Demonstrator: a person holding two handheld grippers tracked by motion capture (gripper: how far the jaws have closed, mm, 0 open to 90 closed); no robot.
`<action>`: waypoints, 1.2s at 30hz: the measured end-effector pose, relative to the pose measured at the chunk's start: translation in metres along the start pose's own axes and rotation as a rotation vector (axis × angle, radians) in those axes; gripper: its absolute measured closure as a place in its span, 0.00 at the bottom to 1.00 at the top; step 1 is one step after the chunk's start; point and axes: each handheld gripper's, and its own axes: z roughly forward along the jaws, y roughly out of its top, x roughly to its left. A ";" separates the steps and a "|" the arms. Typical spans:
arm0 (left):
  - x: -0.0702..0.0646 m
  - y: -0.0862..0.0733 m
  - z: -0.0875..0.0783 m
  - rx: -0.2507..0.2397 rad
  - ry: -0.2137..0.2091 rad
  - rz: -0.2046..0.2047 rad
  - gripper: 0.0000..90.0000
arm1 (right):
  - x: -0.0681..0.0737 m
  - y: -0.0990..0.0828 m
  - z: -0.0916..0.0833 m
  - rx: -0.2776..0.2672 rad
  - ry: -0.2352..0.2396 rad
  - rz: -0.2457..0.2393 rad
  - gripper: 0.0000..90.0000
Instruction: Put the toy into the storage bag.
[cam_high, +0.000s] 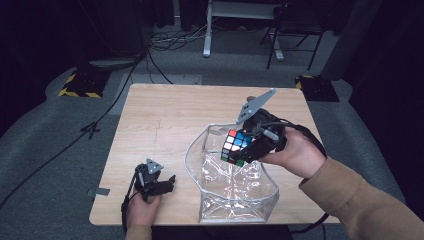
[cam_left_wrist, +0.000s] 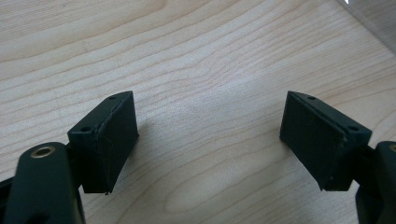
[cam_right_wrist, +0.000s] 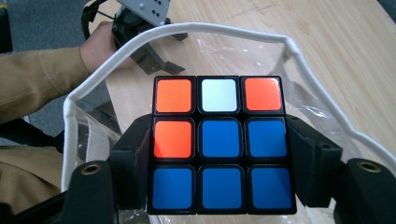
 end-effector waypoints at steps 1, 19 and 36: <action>0.000 0.000 0.000 0.000 0.000 0.000 0.22 | 0.004 0.001 0.003 0.027 0.005 0.024 0.38; 0.000 0.000 0.000 0.002 0.002 0.000 0.21 | 0.023 0.009 0.053 0.141 0.074 0.017 0.38; 0.000 0.000 0.000 0.001 0.003 0.001 0.21 | 0.041 0.006 0.094 0.286 0.105 -0.039 0.38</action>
